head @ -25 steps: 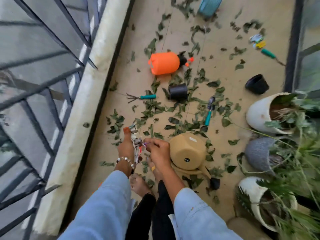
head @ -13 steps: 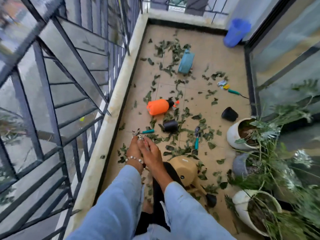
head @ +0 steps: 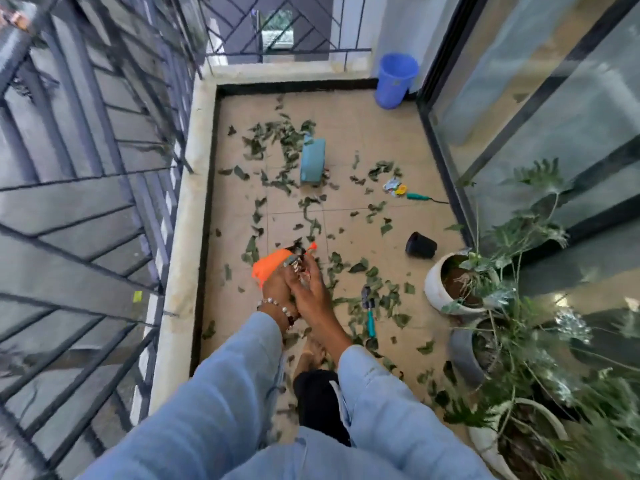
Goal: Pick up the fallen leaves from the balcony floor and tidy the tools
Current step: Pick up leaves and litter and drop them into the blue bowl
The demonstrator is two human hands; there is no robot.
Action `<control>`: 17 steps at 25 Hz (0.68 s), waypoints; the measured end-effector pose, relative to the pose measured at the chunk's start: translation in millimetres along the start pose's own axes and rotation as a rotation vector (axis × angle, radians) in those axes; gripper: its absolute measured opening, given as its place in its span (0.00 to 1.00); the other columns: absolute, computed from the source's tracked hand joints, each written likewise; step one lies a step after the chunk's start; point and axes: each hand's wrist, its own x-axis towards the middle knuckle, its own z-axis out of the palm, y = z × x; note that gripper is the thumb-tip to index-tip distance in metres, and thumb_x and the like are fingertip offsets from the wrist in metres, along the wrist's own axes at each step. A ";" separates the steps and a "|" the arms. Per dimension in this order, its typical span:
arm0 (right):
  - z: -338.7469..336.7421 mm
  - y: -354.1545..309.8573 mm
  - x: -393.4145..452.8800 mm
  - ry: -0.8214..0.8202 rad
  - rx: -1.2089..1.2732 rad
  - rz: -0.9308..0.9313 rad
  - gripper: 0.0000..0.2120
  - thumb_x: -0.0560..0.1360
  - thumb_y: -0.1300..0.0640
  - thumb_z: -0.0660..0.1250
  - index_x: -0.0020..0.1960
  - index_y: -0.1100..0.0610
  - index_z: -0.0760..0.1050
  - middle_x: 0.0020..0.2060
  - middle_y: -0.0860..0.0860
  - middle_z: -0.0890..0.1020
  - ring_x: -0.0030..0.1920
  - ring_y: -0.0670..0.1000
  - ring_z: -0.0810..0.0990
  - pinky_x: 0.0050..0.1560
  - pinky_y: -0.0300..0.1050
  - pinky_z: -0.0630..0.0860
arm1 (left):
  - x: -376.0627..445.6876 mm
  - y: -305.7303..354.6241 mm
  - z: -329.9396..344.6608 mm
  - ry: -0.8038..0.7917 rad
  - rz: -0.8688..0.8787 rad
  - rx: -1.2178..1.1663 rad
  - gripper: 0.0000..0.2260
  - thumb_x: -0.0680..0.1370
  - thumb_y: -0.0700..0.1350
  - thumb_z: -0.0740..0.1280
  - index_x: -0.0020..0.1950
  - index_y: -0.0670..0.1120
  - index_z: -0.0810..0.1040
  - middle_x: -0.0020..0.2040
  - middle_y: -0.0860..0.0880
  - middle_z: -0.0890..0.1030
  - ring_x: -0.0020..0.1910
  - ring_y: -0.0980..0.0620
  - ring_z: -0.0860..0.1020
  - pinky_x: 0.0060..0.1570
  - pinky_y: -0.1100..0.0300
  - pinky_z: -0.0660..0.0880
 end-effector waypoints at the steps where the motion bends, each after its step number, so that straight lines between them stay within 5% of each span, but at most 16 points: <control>1: -13.9 -15.9 18.9 0.014 0.026 -0.021 0.29 0.78 0.47 0.64 0.76 0.47 0.57 0.68 0.45 0.67 0.67 0.45 0.68 0.67 0.46 0.69 | 17.1 16.1 10.2 -0.006 -0.020 -0.002 0.11 0.84 0.39 0.52 0.52 0.46 0.74 0.42 0.52 0.77 0.42 0.53 0.76 0.40 0.63 0.75; 3: -43.7 -45.0 56.8 0.031 0.039 -0.070 0.30 0.77 0.44 0.64 0.76 0.43 0.56 0.70 0.45 0.65 0.68 0.45 0.68 0.68 0.49 0.69 | 51.8 55.6 41.3 -0.062 0.010 0.143 0.07 0.80 0.42 0.59 0.52 0.43 0.76 0.47 0.43 0.80 0.47 0.46 0.78 0.50 0.55 0.75; 6: -84.4 -79.2 98.9 0.067 0.051 -0.078 0.33 0.72 0.35 0.65 0.73 0.38 0.57 0.74 0.46 0.63 0.70 0.48 0.68 0.68 0.55 0.70 | 81.3 91.7 84.3 -0.139 0.039 0.269 0.12 0.69 0.63 0.60 0.48 0.60 0.75 0.64 0.44 0.77 0.61 0.43 0.77 0.62 0.47 0.74; 9: -122.6 -105.8 126.1 0.119 0.114 -0.086 0.35 0.70 0.35 0.67 0.73 0.39 0.59 0.72 0.49 0.66 0.69 0.49 0.68 0.65 0.49 0.70 | 100.0 133.1 129.3 -0.146 0.040 0.089 0.16 0.81 0.62 0.52 0.45 0.57 0.75 0.55 0.49 0.78 0.50 0.50 0.79 0.54 0.54 0.76; 12: -160.7 -124.1 157.6 0.147 0.208 -0.078 0.44 0.63 0.35 0.73 0.73 0.44 0.60 0.72 0.52 0.64 0.71 0.48 0.64 0.61 0.43 0.70 | 134.8 170.3 171.9 -0.194 -0.167 -0.095 0.30 0.78 0.69 0.48 0.52 0.47 0.77 0.54 0.44 0.80 0.50 0.45 0.79 0.56 0.51 0.75; 15: -190.8 -139.9 205.4 0.145 0.288 -0.068 0.44 0.57 0.39 0.80 0.69 0.43 0.64 0.73 0.55 0.65 0.72 0.53 0.65 0.67 0.55 0.71 | 165.7 210.5 203.1 -0.383 -0.275 -0.140 0.36 0.76 0.72 0.44 0.50 0.45 0.79 0.47 0.43 0.82 0.46 0.47 0.80 0.48 0.55 0.76; 17: -212.4 -156.3 248.5 0.179 0.325 -0.076 0.41 0.61 0.52 0.81 0.69 0.47 0.64 0.71 0.57 0.69 0.70 0.55 0.69 0.65 0.55 0.73 | 198.4 244.3 223.1 -0.540 -0.307 -0.080 0.38 0.76 0.71 0.42 0.43 0.44 0.81 0.38 0.44 0.83 0.38 0.48 0.82 0.42 0.57 0.77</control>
